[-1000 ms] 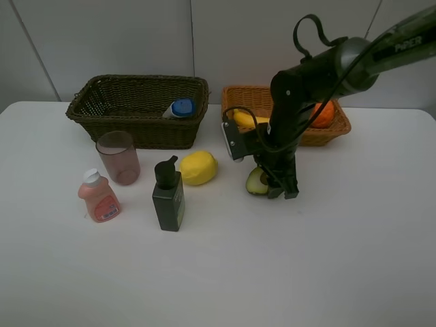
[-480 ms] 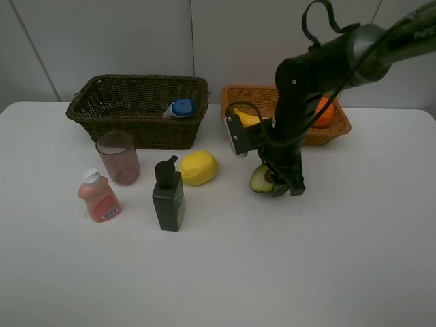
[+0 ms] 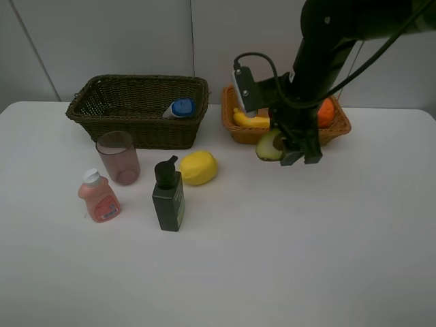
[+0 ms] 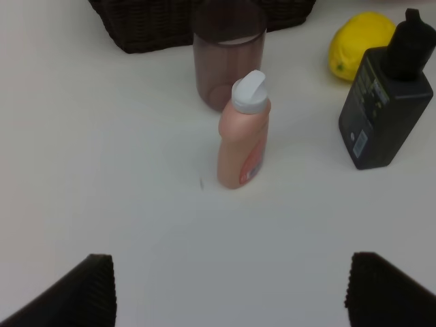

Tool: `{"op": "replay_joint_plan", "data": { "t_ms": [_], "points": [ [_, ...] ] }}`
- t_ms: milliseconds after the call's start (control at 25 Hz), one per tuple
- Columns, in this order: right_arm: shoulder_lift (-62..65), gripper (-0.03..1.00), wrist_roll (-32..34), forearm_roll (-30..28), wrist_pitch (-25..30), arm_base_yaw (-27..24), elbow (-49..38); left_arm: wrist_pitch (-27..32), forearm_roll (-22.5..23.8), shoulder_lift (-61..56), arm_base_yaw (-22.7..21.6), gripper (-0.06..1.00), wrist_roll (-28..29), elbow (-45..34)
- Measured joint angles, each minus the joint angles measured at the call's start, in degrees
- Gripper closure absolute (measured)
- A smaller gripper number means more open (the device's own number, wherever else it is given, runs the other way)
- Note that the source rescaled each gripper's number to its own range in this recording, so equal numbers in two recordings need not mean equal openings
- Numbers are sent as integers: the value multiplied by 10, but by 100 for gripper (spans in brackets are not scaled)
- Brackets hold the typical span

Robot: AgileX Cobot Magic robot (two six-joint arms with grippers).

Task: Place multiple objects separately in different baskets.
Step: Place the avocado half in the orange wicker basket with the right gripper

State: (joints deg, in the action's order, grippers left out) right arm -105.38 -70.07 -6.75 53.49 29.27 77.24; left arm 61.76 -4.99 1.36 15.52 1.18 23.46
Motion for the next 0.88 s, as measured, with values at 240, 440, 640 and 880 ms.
{"op": "replay_joint_plan", "data": {
  "t_ms": [240, 440, 640, 880],
  "points": [
    [1, 50, 2, -1, 7, -30, 48, 0, 0, 0, 0, 4, 0, 0],
    [-7, 50, 2, -3, -48, -74, 88, 0, 0, 0, 0, 4, 0, 0],
    [-47, 50, 1, -3, -108, -104, 127, 0, 0, 0, 0, 4, 0, 0],
    [-100, 50, 0, -2, -162, -133, 157, 0, 0, 0, 0, 4, 0, 0]
  ]
}}
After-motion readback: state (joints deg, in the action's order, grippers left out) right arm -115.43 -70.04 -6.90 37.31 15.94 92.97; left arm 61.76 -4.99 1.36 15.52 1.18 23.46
